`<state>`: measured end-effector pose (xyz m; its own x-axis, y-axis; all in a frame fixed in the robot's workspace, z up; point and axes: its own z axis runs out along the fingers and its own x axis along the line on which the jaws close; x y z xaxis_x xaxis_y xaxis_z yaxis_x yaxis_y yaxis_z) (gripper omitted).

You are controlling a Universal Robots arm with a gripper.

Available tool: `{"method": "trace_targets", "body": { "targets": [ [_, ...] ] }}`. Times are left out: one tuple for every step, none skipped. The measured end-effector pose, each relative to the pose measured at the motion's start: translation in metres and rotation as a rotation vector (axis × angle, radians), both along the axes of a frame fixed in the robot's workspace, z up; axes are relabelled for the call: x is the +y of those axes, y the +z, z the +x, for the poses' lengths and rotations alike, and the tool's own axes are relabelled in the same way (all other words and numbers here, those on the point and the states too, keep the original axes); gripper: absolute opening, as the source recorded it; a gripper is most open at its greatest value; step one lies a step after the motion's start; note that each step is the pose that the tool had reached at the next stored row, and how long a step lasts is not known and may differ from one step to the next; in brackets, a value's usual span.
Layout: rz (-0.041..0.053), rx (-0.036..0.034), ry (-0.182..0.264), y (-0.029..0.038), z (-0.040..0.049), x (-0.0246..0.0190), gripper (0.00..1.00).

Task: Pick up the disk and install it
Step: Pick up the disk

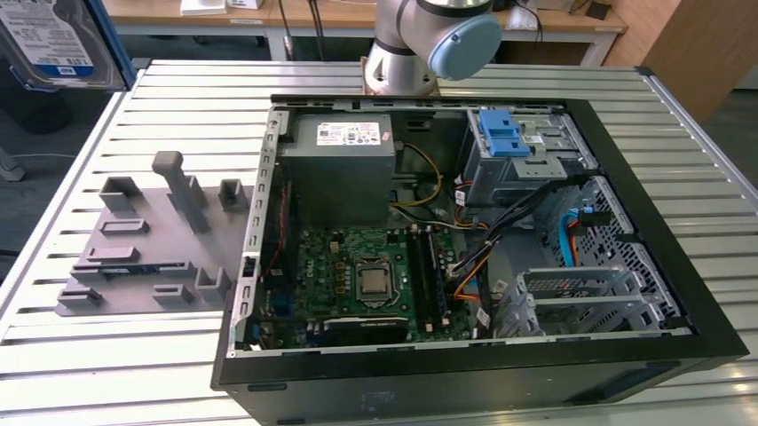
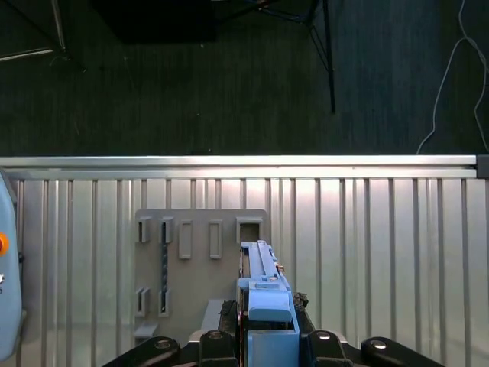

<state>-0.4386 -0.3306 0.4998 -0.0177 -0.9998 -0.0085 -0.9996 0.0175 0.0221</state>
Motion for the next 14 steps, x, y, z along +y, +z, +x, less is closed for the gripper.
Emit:
{"method": "trace_targets", "body": {
  "targets": [
    [0.0,-0.0001,0.0,0.0025,0.0,0.0,0.37],
    [0.0,-0.0001,0.0,0.0049,0.0,0.0,0.37],
    [0.0001,-0.0002,0.0,0.0074,0.0,0.0,0.37],
    [0.0001,-0.0003,0.0,0.0097,0.0,0.0,0.37],
    [0.0001,-0.0004,0.0,0.0115,0.0,0.0,0.37],
    [0.0001,-0.0005,0.0,0.0128,0.0,0.0,0.37],
    [0.0,-0.0007,0.0,0.0131,0.0,0.0,0.37],
    [0.0,-0.0007,0.0,0.0131,0.0,0.0,0.37],
    [0.0001,-0.0008,0.0,0.0131,0.0,0.0,0.37],
    [0.0,-0.0008,0.0,0.0131,0.0,0.0,0.37],
    [0.0001,-0.001,0.0,0.013,0.0007,0.0,0.37],
    [0.0001,-0.001,0.0,0.013,0.0024,0.0,0.37],
    [0.0,-0.0008,0.0,0.0131,0.0034,0.0,0.37],
    [0.0,-0.0008,0.0,0.0131,0.0043,0.0,0.37]
  ]
}}
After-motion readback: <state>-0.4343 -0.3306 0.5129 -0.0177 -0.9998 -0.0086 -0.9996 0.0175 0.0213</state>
